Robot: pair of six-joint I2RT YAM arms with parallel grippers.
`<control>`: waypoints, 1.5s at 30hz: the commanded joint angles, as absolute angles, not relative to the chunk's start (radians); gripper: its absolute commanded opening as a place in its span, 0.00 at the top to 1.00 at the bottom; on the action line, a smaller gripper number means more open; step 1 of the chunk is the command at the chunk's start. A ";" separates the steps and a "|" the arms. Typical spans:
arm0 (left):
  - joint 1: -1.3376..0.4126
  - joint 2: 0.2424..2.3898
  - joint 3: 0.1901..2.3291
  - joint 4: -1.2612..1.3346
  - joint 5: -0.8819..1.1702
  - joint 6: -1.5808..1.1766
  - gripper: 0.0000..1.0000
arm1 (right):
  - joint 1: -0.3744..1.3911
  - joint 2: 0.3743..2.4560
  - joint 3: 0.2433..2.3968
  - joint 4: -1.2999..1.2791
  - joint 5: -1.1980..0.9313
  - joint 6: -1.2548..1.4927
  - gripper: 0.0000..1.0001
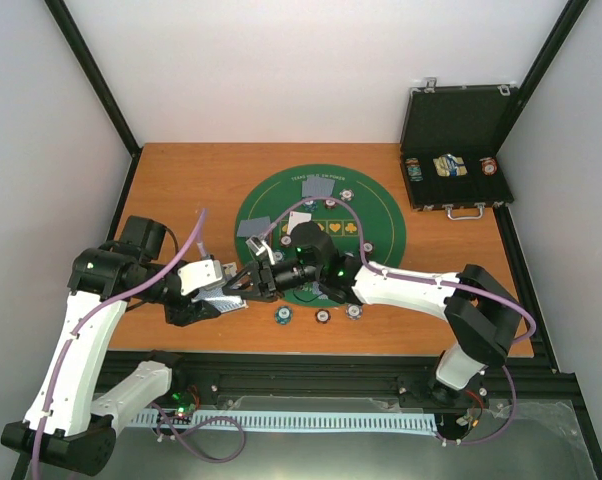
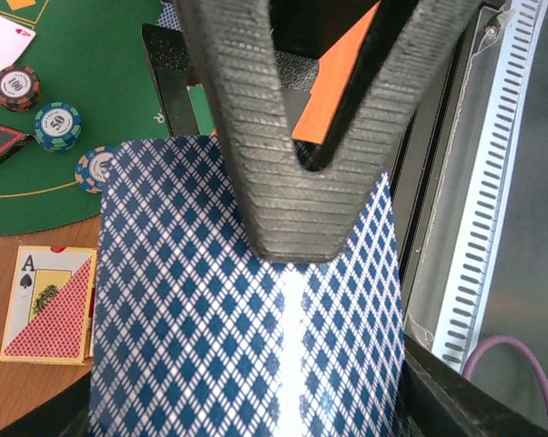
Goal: Distribute texas hold em gaming equipment
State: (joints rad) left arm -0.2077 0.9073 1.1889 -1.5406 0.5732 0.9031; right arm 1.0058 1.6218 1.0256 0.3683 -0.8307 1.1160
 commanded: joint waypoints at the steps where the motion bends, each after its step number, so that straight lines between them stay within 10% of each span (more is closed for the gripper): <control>1: -0.208 0.897 1.227 -1.528 0.611 0.898 0.87 | 1.010 1.592 1.033 0.351 -0.837 1.094 0.22; 24: -0.207 0.914 1.235 -1.521 0.625 0.896 0.87 | 1.049 1.759 1.139 0.418 -0.917 1.131 0.22; 45: -0.206 0.908 1.247 -1.522 0.620 0.894 0.87 | 0.949 1.577 1.013 0.238 -0.879 1.037 0.70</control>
